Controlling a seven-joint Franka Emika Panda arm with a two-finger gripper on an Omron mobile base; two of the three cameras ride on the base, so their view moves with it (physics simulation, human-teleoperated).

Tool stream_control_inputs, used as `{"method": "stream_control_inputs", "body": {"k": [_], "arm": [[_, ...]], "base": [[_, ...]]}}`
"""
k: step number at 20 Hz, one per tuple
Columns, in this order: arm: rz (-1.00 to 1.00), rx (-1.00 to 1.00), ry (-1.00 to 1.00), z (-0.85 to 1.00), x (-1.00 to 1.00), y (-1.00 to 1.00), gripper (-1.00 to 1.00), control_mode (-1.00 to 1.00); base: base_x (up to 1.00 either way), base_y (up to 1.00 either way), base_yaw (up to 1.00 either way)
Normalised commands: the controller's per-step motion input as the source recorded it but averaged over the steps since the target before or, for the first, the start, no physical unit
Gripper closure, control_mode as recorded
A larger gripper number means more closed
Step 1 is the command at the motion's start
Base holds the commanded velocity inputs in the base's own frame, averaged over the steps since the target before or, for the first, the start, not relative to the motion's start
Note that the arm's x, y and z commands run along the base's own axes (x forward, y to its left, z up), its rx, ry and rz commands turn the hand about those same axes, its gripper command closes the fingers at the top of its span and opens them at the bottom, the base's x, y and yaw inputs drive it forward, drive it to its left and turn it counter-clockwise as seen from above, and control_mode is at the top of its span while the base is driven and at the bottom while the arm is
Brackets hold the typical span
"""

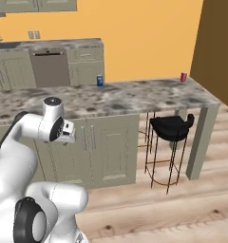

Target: Four empty soda cans are scattered around the kitchen. Gather all the cans and cluster them next to the stove for recycling.

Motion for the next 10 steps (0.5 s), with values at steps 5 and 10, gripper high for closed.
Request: {"method": "stream_control_inputs", "body": {"k": [5, 10], "arm": [[0.00, 0.00, 0.00, 0.00, 0.00, 0.00, -1.00, 1.00], [0.00, 0.00, 0.00, 0.00, 0.00, 0.00, -1.00, 1.00]], "base": [[0.40, -0.35, 0.13], [0.38, -0.38, 0.12]]}}
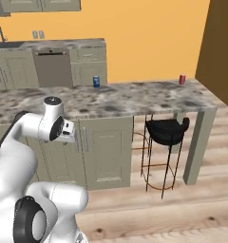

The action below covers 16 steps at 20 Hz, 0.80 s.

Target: Four empty soda cans are scattered around the kitchen. Gather all the cans and cluster them next to the stove for recycling.

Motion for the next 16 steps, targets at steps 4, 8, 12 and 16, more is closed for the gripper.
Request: {"method": "stream_control_inputs", "body": {"k": [4, 8, 12, 16], "arm": [[0.00, 0.00, 0.00, 0.00, 0.00, 0.00, -1.00, 1.00], [0.00, 0.00, 0.00, 0.00, 0.00, 0.00, -1.00, 1.00], [0.00, 0.00, 0.00, 0.00, 0.00, 0.00, -1.00, 1.00], [0.00, 0.00, 0.00, 0.00, 0.00, 0.00, -1.00, 1.00]], "base": [[0.37, -0.39, 0.14], [0.34, -0.39, 0.16], [0.33, -0.38, 0.17], [0.34, -0.40, 0.13]]}}
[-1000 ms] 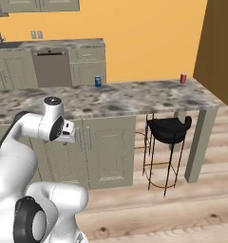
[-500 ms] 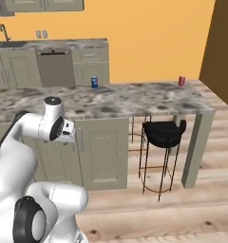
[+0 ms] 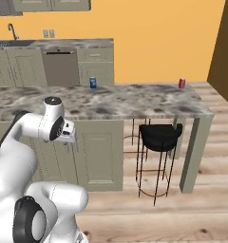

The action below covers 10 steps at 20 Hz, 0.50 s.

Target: Four empty soda cans are scattered around the kitchen. Gather all the cans and cluster them next to the stove for recycling.

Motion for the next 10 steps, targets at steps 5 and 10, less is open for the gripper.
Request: {"method": "stream_control_inputs", "body": {"k": [5, 10], "arm": [[0.00, 0.00, 0.00, 0.00, 0.00, 0.00, -1.00, 1.00], [0.00, 0.00, 0.00, 0.00, 0.00, 0.00, -1.00, 1.00]], "base": [[0.35, -0.43, 0.07], [0.35, -0.43, 0.05]]}}
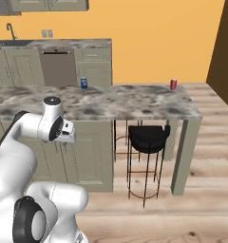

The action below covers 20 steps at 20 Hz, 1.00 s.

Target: Four empty soda cans are scattered around the kitchen. Gather all the cans and cluster them next to the stove for recycling.

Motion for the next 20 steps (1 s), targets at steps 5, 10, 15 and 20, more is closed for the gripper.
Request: {"method": "stream_control_inputs", "body": {"k": [5, 10, 15, 20], "arm": [[0.00, 0.00, 0.00, 0.00, 0.00, 0.00, -1.00, 1.00], [0.00, 0.00, 0.00, 0.00, 0.00, 0.00, -1.00, 1.00], [0.00, 0.00, 0.00, 0.00, 0.00, 0.00, -1.00, 1.00], [0.00, 0.00, 0.00, 0.00, 0.00, 0.00, -1.00, 1.00]], "base": [[0.35, -0.44, 0.03], [0.35, -0.44, 0.04], [0.35, -0.44, 0.04], [0.35, -0.43, 0.05]]}}
